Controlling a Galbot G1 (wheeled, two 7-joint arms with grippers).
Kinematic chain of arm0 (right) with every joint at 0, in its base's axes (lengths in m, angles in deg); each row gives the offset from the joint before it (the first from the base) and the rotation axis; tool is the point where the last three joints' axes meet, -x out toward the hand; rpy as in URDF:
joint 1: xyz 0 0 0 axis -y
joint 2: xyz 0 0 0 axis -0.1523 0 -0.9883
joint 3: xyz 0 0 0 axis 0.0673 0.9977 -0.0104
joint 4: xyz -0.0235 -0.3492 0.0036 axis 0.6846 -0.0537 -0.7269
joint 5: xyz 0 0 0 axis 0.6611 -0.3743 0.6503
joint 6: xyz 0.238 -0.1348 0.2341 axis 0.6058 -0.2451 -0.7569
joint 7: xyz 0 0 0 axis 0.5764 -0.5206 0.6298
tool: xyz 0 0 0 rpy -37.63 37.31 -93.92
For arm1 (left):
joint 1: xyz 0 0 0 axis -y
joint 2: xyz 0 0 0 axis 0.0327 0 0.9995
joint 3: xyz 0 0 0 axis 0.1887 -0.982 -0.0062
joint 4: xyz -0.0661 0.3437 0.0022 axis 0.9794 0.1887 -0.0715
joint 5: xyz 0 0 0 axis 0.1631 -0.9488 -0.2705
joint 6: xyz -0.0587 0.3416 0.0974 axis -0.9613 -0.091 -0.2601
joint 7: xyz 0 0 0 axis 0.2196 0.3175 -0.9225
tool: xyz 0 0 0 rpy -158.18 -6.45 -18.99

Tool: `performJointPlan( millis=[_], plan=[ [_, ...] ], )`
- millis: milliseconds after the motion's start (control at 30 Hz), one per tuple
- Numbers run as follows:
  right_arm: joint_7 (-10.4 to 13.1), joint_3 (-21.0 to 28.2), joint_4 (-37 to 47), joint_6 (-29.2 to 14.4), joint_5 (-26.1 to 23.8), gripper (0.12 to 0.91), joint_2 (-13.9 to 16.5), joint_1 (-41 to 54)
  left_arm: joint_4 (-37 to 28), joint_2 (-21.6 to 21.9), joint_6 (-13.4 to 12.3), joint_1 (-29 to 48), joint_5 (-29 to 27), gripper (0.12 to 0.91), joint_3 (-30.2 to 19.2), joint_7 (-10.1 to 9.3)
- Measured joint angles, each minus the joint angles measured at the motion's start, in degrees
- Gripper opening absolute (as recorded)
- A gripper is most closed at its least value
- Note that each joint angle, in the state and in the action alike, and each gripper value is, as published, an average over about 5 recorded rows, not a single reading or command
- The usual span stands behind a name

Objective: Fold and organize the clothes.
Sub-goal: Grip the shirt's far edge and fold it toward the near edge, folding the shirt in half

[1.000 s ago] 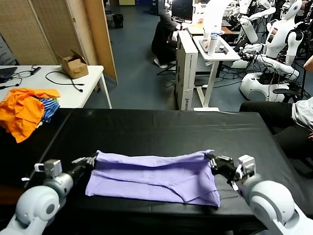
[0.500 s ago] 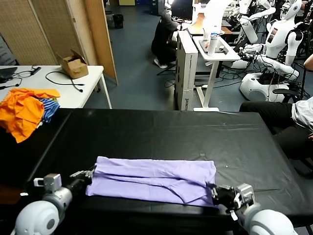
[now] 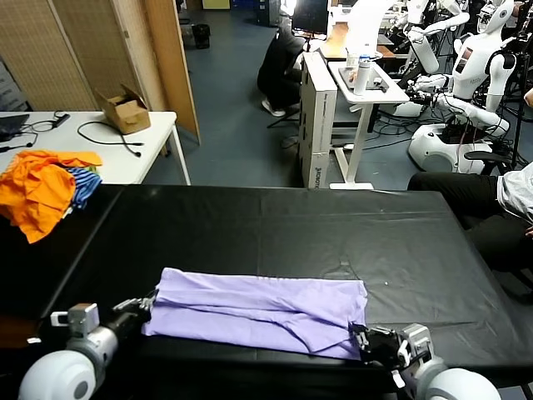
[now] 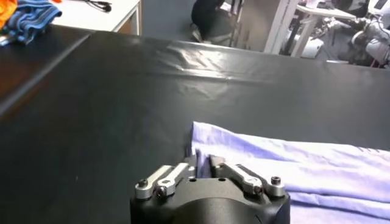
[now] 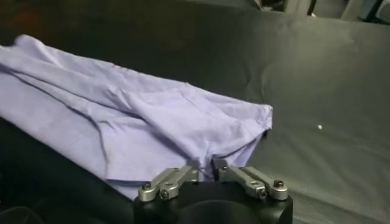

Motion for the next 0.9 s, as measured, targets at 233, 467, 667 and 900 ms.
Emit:
performJointPlan(
  millis=[233,467,667,900],
  plan=[
    [3.4,1.2,6.3,-5.8,0.6,0.907,-2.1,6.8,-2.3,-0.7,-2.6,4.9,-2.2,0.905,-0.5,1.27],
    [6.2,2.9,12.7,-6.1,2.3,0.907,-3.7,12.0,-6.3,-1.5,-3.3,10.2,-3.1,0.907,-4.1,2.71],
    [7.2,4.3,15.9,-4.5,3.5,0.907,-4.7,14.6,-9.3,-1.6,-2.4,12.3,-2.4,0.907,-6.3,2.87],
    [7.2,5.9,18.6,-4.3,3.6,0.907,-5.2,16.9,-11.9,-1.3,-1.6,13.3,-0.7,0.907,-7.0,2.73]
  ],
)
